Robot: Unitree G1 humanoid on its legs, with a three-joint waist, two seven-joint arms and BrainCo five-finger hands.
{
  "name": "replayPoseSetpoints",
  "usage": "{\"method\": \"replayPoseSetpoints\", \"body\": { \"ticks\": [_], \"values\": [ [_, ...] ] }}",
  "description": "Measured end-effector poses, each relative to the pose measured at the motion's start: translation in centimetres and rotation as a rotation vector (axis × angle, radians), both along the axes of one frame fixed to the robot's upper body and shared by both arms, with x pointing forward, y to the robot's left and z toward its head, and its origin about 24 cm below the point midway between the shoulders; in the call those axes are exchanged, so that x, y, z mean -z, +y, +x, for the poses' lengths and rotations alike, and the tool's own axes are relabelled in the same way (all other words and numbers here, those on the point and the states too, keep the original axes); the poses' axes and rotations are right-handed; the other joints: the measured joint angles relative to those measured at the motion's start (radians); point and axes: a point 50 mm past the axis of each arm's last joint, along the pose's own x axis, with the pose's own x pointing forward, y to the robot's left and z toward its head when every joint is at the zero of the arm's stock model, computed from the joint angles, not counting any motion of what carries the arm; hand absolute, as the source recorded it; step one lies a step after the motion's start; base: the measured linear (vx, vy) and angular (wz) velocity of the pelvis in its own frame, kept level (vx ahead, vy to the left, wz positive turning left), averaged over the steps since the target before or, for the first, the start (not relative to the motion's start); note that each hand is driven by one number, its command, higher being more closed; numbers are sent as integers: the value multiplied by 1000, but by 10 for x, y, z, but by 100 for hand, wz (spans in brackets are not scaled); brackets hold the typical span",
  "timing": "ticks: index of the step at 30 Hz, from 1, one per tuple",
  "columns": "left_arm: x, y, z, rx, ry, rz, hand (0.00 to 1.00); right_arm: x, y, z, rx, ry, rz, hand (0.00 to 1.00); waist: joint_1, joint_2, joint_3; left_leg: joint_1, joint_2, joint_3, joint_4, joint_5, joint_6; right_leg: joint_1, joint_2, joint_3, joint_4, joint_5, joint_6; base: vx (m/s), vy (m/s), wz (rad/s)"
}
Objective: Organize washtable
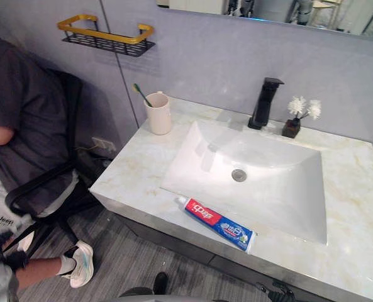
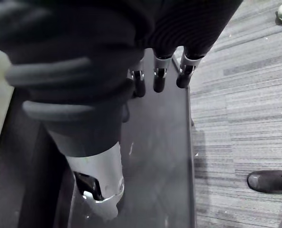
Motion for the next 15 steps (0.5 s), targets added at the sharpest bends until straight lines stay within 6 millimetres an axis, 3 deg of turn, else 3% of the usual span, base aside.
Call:
{"method": "replayPoseSetpoints", "body": {
  "ticks": [2, 3, 4, 6, 7, 9, 12, 15],
  "values": [
    [-40, -18, 13, 72, -142, 135, 0, 0, 0, -1, 1, 3, -1, 0, -1, -4, -3, -8, -6, -18, 0, 6, 0, 0, -1, -15, 1, 0, 0, -34, -25, 28],
    [-66, -38, 23, 148, -234, 219, 0, 0, -1, -4, 4, 8, -2, 0, -1, -1, -3, -14, -11, -33, 0, 12, 0, 1, -2, -27, 1, 0, 0, -34, -22, 32],
    [-74, -46, 26, 183, -265, 248, 0, 0, -1, -4, 3, 9, -3, 0, -1, -2, -4, -15, -12, -37, 0, 13, 0, 1, -2, -29, 2, 0, 0, -36, -17, 27],
    [-104, -97, 38, 410, -347, 436, 0, 0, -2, -4, 1, 9, -5, 0, -2, 8, 1, -15, -20, -45, 1, 23, 10, 1, -4, -43, 12, -2, -3, -43, -10, 13],
    [-109, -110, 41, 470, -361, 482, 0, 0, -2, -4, -1, 9, -5, 0, -2, 10, -1, -17, -15, -48, 1, 21, 6, 1, -4, -45, 12, -2, -3, -51, -26, 11],
    [-114, -162, 49, 732, -392, 612, 0, -1, -4, -2, -18, 7, -5, 0, -9, 19, -5, -18, -13, -51, 0, 24, 2, 0, -3, -47, 13, -2, -2, -61, -39, 4],
    [-102, -203, 52, 986, -347, 701, 0, -1, -1, 5, -71, -6, 9, 0, -36, 22, -8, -16, -9, -46, 1, 27, 2, -3, 3, -41, 13, -2, -3, -47, -30, -5],
    [-90, -223, 56, 1123, -303, 721, 0, -2, 1, 12, -106, -19, 21, 0, -49, 21, -9, -16, 4, -35, 1, 29, 4, -12, 11, -22, 16, -1, -4, -30, -43, -15]
  ]
}}
